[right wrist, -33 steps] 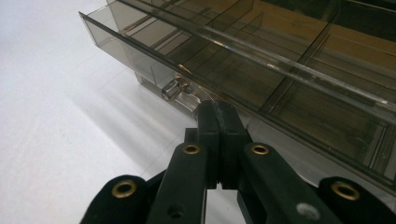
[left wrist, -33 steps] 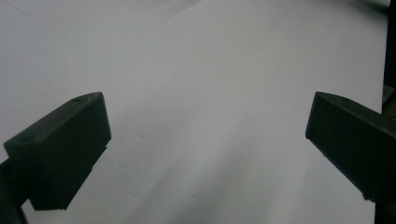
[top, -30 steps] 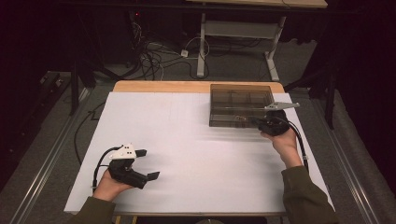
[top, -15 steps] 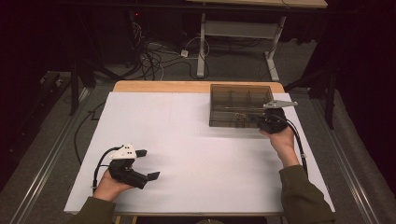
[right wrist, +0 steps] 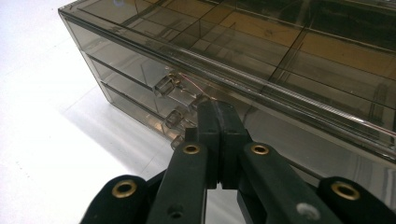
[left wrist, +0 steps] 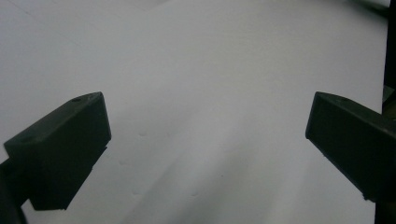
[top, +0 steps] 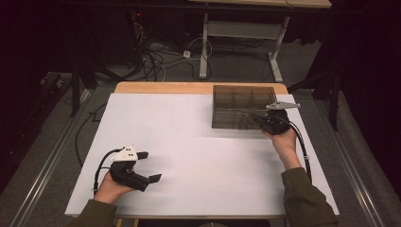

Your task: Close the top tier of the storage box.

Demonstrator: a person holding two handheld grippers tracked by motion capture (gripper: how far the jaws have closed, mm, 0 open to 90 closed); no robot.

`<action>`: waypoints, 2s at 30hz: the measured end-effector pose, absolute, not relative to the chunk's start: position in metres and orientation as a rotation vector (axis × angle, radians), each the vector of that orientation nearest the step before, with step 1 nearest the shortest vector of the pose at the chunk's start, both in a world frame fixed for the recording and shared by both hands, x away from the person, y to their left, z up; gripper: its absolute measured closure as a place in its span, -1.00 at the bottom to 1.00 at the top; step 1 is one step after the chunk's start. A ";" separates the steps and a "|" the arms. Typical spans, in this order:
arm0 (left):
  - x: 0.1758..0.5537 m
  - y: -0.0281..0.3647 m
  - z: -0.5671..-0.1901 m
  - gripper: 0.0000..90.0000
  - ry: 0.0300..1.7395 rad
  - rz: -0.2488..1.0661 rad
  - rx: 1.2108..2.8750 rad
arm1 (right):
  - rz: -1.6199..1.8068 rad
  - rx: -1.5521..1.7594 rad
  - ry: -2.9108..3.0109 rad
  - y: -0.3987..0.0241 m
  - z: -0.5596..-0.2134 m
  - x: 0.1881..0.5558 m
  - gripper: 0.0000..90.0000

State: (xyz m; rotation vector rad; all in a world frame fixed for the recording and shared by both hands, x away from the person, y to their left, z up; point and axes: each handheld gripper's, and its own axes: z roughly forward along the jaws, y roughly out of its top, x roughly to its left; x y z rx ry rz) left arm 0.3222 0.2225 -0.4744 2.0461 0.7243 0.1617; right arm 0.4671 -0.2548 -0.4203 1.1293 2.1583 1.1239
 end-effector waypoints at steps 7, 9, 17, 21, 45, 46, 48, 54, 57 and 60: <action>0.322 0.223 -0.474 -1.00 0.725 0.162 2.045 | 1.164 1.126 2.185 -0.261 -0.416 0.458 1.00; 0.322 0.223 -0.475 -1.00 0.725 0.161 2.045 | 1.163 1.122 2.205 -0.262 -0.417 0.454 0.99; 0.321 0.223 -0.474 -1.00 0.723 0.162 2.043 | 1.176 1.098 2.243 -0.263 -0.417 0.441 0.56; 0.321 0.223 -0.474 -1.00 0.723 0.162 2.043 | 1.158 1.086 2.276 -0.263 -0.420 0.431 0.26; 0.320 0.223 -0.474 -1.00 0.718 0.159 2.042 | 1.224 1.002 2.347 -0.262 -0.438 0.375 -0.35; 0.320 0.223 -0.474 -1.00 0.719 0.158 2.043 | 1.226 1.000 2.347 -0.262 -0.439 0.373 -0.38; 0.320 0.222 -0.474 -1.00 0.718 0.158 2.043 | 1.212 1.001 2.349 -0.261 -0.441 0.370 -0.45; 0.320 0.222 -0.474 -1.00 0.716 0.156 2.045 | 1.231 1.008 2.338 -0.261 -0.448 0.358 -0.63; 0.320 0.221 -0.474 -1.00 0.718 0.154 2.047 | 1.233 1.001 2.331 -0.263 -0.451 0.352 -0.64; 0.320 0.221 -0.474 -1.00 0.718 0.155 2.047 | 1.236 1.002 2.325 -0.264 -0.452 0.349 -0.69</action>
